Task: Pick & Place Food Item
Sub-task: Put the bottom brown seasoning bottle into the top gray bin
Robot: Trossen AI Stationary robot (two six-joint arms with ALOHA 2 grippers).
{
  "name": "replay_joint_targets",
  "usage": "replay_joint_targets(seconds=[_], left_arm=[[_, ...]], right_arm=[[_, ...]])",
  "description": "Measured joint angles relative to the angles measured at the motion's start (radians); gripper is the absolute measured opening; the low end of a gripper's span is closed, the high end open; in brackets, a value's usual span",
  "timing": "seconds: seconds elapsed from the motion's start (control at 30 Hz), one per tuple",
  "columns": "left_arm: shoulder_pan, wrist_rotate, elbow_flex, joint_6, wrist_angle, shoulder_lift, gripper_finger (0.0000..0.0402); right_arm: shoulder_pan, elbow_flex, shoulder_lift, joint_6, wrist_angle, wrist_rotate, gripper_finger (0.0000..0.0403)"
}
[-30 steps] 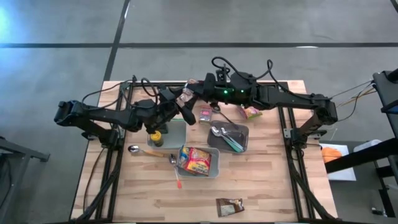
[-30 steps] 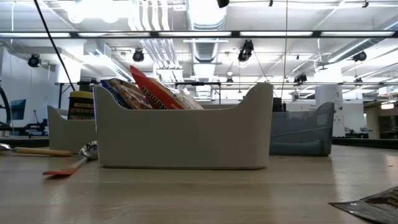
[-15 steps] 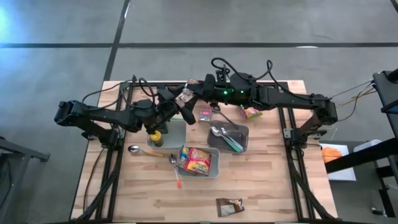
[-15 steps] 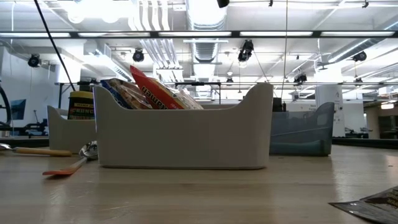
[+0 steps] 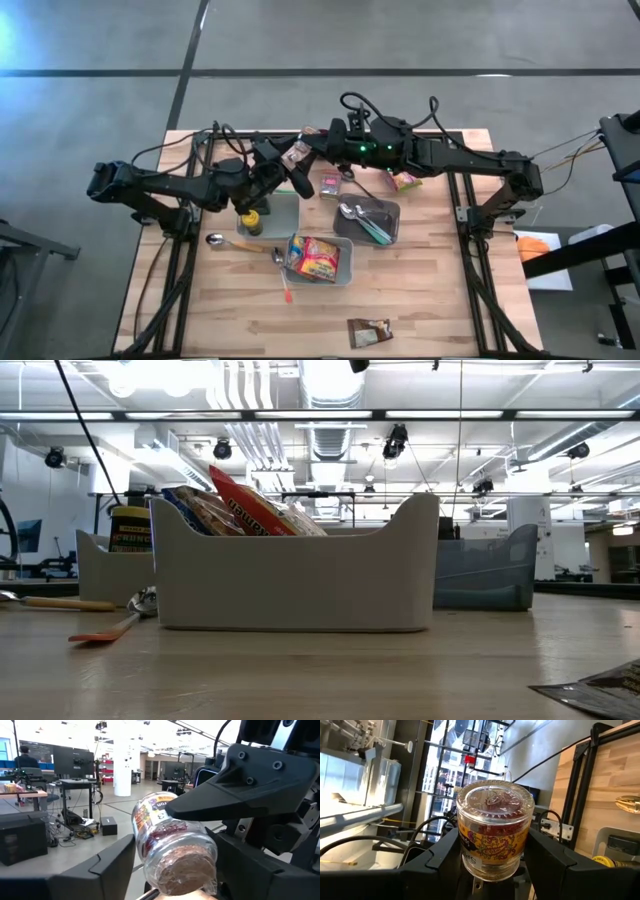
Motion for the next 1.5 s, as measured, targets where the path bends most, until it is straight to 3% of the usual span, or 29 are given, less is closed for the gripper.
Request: replay_joint_targets(seconds=[0.2, 0.5, 1.17, 1.5], left_arm=[[0.0, -0.001, 0.001, 0.0, 0.0, -0.002, 0.0217], [-0.001, 0.001, 0.001, -0.003, 0.0, -0.002, 0.0175], [-0.008, 0.027, 0.001, -0.001, -0.072, -0.047, 0.0173], [-0.009, 0.024, 0.001, -0.003, -0.091, -0.059, 0.0171]], right_arm=[[0.0, 0.0, 0.0, -0.001, 0.0, 0.001, 0.0176], [0.0, -0.001, -0.001, -0.006, 0.0, 0.002, 0.0176], [0.0, -0.001, 0.002, -0.053, 0.012, -0.008, 0.0176], [0.0, -0.002, 0.002, -0.105, 0.011, -0.011, 0.0251]])
